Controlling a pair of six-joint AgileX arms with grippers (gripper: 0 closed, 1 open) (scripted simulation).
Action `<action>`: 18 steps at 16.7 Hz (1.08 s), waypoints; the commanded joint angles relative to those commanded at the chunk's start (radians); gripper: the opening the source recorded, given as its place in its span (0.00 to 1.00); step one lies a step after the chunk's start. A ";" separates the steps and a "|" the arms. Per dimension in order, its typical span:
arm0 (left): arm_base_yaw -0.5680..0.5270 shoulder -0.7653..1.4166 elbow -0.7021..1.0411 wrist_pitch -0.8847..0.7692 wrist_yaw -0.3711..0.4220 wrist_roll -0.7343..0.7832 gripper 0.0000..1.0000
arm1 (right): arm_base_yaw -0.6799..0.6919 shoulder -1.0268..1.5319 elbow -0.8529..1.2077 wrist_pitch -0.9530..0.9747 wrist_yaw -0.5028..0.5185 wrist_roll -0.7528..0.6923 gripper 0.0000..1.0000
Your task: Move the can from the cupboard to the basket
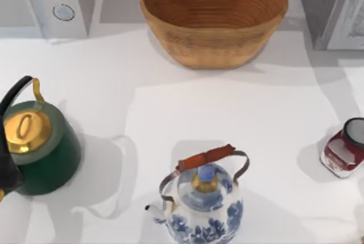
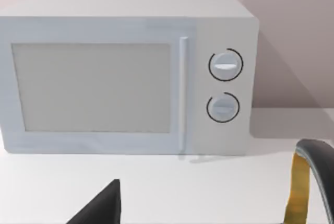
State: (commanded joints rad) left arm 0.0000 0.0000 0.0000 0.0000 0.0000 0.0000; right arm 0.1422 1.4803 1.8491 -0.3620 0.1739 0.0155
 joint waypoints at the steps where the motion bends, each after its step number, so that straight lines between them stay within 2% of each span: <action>1: 0.000 0.000 0.000 0.000 0.000 0.000 1.00 | -0.005 0.026 0.021 0.005 -0.005 0.000 1.00; 7: 0.000 0.000 0.000 0.000 0.000 0.000 1.00 | -0.014 0.066 0.054 0.012 -0.013 0.000 1.00; 18: 0.000 0.000 0.000 0.000 0.000 0.000 1.00 | -0.014 0.066 0.054 0.012 -0.013 0.000 0.17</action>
State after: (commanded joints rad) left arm 0.0000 0.0000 0.0000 0.0000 0.0000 0.0000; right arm 0.1281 1.5459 1.9029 -0.3498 0.1607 0.0157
